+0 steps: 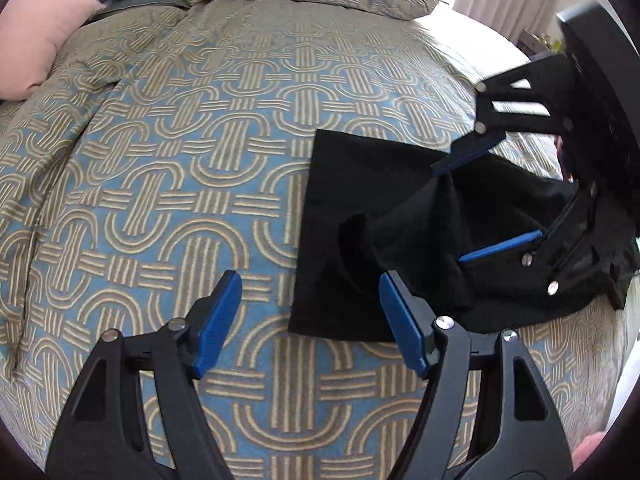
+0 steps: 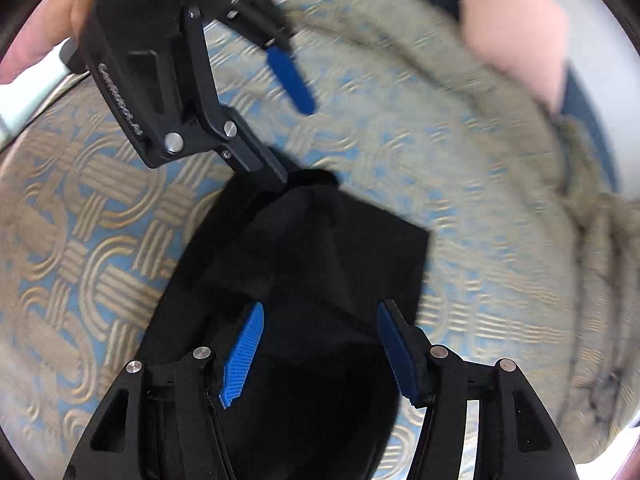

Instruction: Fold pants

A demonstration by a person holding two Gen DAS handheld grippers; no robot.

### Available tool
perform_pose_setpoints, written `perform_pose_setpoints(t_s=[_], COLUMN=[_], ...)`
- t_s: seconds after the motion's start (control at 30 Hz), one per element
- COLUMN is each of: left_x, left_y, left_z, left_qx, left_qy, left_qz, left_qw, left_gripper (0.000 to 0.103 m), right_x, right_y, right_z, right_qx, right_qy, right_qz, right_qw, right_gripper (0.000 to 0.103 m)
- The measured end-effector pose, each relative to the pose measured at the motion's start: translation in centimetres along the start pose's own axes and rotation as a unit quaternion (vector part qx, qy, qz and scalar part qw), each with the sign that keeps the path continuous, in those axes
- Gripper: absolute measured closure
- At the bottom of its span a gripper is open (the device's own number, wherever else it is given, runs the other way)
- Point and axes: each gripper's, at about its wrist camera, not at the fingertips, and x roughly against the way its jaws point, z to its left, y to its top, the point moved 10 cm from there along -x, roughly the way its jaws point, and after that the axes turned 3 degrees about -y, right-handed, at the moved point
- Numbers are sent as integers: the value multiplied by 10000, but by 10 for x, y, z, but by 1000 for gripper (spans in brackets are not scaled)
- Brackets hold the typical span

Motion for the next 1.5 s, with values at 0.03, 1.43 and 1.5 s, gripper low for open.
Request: perform_pose_setpoints(t_s=[0.03,1.43,1.5], left_x=[-1,-43,-42], left_y=[-2,40,45], left_z=[-4,-11,-5], left_qx=[-110,1712,1905], left_qy=[-28,-997,-986], left_qz=[53,189,28], left_qw=[9999,9800,9767], left_gripper=[31,38,94], right_x=[-1,-44,-42], right_y=[0,-109,-115], right_z=[0,-142,-146], right_qx=[34,-4675,-4816], right_qy=[142,469,452], right_qz=[77,882,775], right_qw=[9999,8783,8718], right_gripper=[43,39,78])
